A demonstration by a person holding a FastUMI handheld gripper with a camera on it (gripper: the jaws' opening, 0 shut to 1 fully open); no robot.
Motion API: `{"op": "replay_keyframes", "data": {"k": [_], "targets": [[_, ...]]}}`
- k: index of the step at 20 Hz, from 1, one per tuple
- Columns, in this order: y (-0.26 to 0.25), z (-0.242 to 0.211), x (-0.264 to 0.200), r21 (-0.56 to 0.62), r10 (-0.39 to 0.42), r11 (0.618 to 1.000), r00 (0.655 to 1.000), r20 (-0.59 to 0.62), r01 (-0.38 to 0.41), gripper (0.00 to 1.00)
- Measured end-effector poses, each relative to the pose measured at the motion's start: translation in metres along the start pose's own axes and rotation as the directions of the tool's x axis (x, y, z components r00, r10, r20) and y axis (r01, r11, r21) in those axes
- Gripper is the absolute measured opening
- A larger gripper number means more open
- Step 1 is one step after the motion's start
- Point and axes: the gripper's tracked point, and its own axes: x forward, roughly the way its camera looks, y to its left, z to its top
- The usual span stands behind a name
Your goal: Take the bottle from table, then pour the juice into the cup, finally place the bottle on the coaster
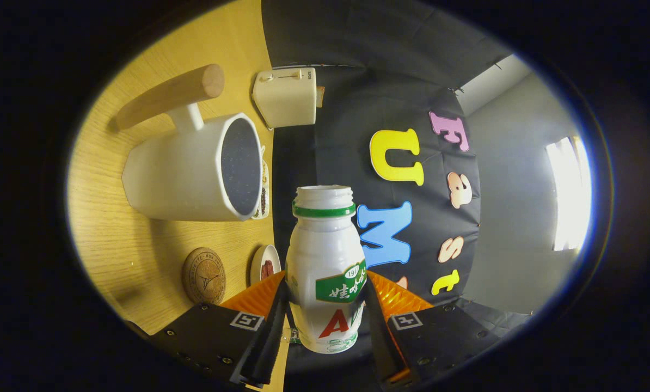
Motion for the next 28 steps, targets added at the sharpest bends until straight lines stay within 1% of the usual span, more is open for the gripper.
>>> {"op": "replay_keyframes", "data": {"k": [5, 11, 28], "targets": [[-0.003, 0.003, 0.000, -0.062, -0.018, 0.998, 1.000, 0.008, 0.019, 0.70], [-0.002, 0.002, 0.000, -0.116, -0.021, 0.993, 1.000, 0.011, 0.023, 0.70], [-0.014, 0.005, -0.001, -0.138, -0.039, 0.990, 0.999, 0.019, 0.041, 0.70]]}}
